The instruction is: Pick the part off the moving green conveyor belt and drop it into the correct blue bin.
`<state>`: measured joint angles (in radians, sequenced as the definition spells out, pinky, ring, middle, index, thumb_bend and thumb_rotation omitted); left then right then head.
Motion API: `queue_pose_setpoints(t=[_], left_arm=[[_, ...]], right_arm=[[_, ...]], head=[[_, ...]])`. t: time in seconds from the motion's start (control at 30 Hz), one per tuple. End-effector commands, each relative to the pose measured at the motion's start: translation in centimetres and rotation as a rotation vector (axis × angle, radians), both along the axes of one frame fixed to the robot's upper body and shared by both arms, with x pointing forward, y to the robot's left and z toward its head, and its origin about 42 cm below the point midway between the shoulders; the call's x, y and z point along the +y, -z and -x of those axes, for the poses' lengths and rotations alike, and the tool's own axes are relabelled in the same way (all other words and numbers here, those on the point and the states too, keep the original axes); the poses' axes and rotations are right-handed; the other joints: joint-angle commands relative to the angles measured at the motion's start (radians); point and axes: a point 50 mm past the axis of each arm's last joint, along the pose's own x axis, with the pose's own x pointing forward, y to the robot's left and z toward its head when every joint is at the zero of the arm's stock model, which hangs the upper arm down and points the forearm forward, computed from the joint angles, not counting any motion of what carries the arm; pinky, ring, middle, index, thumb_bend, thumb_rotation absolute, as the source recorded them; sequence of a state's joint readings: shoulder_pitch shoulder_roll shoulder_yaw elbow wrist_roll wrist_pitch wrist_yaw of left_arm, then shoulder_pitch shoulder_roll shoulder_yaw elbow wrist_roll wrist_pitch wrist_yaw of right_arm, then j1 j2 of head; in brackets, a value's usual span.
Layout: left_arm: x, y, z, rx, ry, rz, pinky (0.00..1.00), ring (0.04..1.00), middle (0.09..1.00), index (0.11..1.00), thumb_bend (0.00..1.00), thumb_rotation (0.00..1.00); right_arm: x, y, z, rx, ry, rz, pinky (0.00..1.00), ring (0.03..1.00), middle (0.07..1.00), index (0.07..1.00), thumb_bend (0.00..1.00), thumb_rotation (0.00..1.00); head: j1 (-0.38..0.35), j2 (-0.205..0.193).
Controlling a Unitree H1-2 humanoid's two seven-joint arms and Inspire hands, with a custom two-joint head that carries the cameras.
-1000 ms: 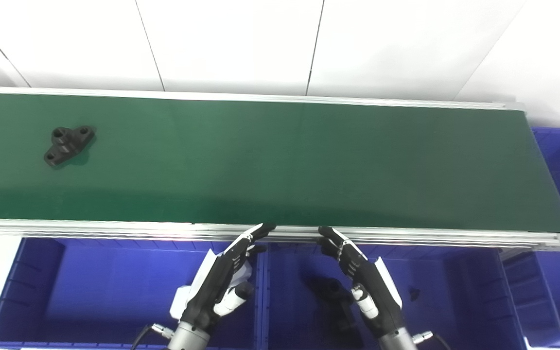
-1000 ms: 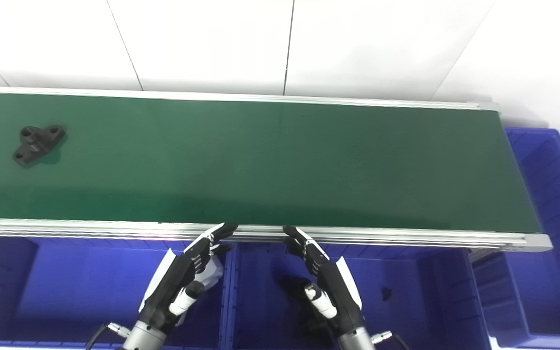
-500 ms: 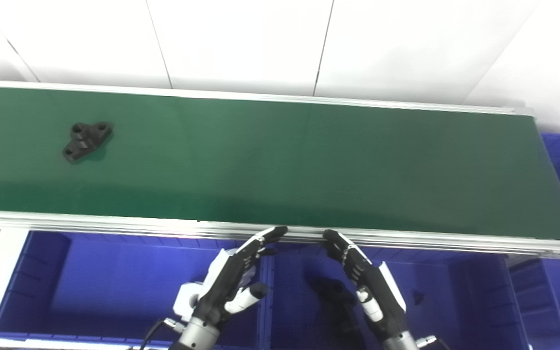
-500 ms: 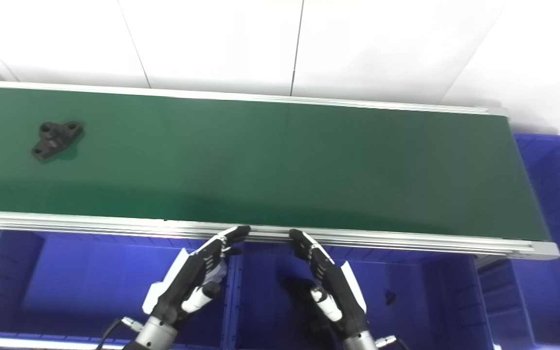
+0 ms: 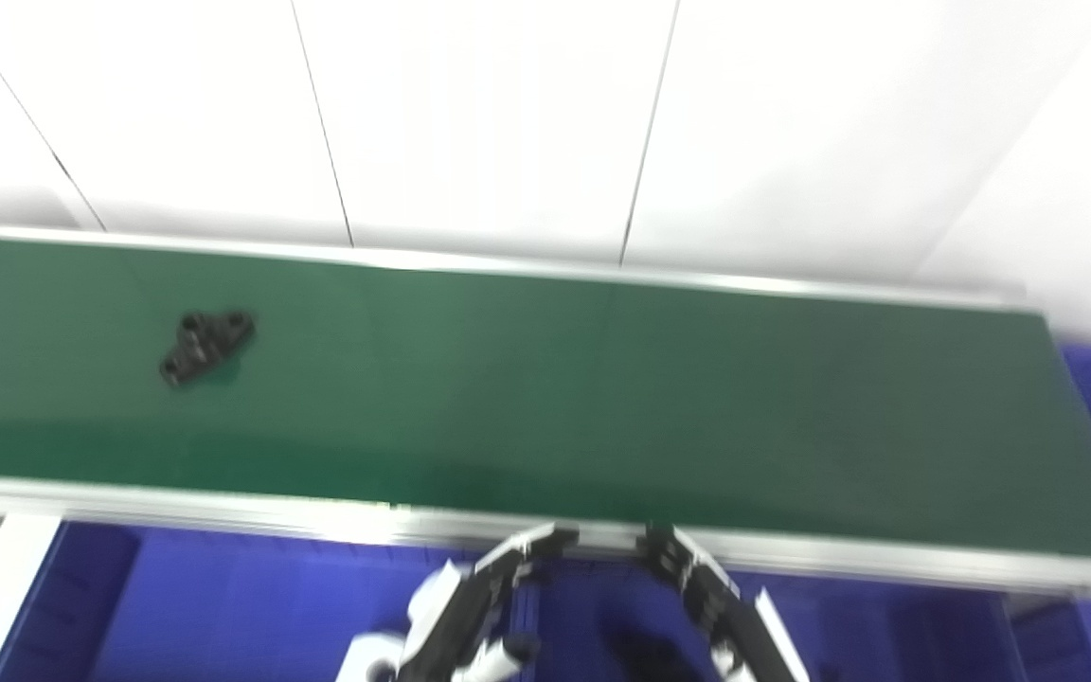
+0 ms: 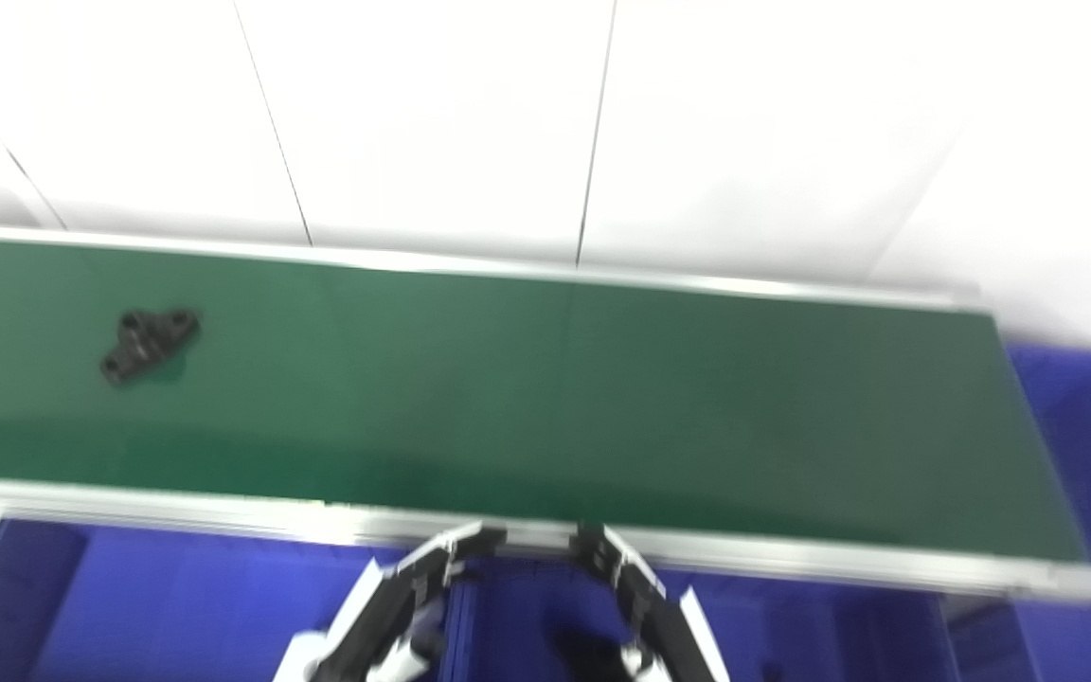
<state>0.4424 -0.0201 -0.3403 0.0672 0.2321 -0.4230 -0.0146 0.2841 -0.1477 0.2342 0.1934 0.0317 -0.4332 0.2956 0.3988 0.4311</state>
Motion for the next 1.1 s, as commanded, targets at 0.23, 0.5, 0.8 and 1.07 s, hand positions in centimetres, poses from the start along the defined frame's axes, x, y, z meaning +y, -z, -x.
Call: queue_pose_setpoints(t=[0.23,0.5,0.8,1.07], left_arm=[[-0.7,-0.7,-0.3,-0.061,-0.004,0.012,0.75,0.844,0.839,0.788,0.88,0.98],[-0.9,-0.8,-0.4,-0.061,0.004,0.006,0.74,0.843,0.838,0.787,0.89,0.98],[-1.5,-0.5,-0.6,-0.050,-0.002,0.014,0.74,0.836,0.830,0.783,0.89,0.98],[-1.6,-0.6,-0.7,-0.051,-0.003,0.014,0.73,0.829,0.824,0.781,0.91,0.98]], right_arm=[[-0.3,-0.3,-0.1,-0.037,0.002,-0.014,0.91,0.941,0.940,0.909,1.00,0.94],[-0.6,-0.4,-0.2,-0.040,0.009,-0.015,0.90,0.940,0.937,0.910,1.00,0.94],[-1.3,-0.1,-0.3,-0.026,0.009,-0.011,0.92,0.955,0.950,0.941,1.00,0.93],[-1.3,0.0,-0.4,-0.027,0.007,-0.011,0.92,0.968,0.964,0.957,1.00,0.93]], head=[[0.003,-0.005],[0.053,-0.007],[0.092,-0.028],[0.055,-0.018]])
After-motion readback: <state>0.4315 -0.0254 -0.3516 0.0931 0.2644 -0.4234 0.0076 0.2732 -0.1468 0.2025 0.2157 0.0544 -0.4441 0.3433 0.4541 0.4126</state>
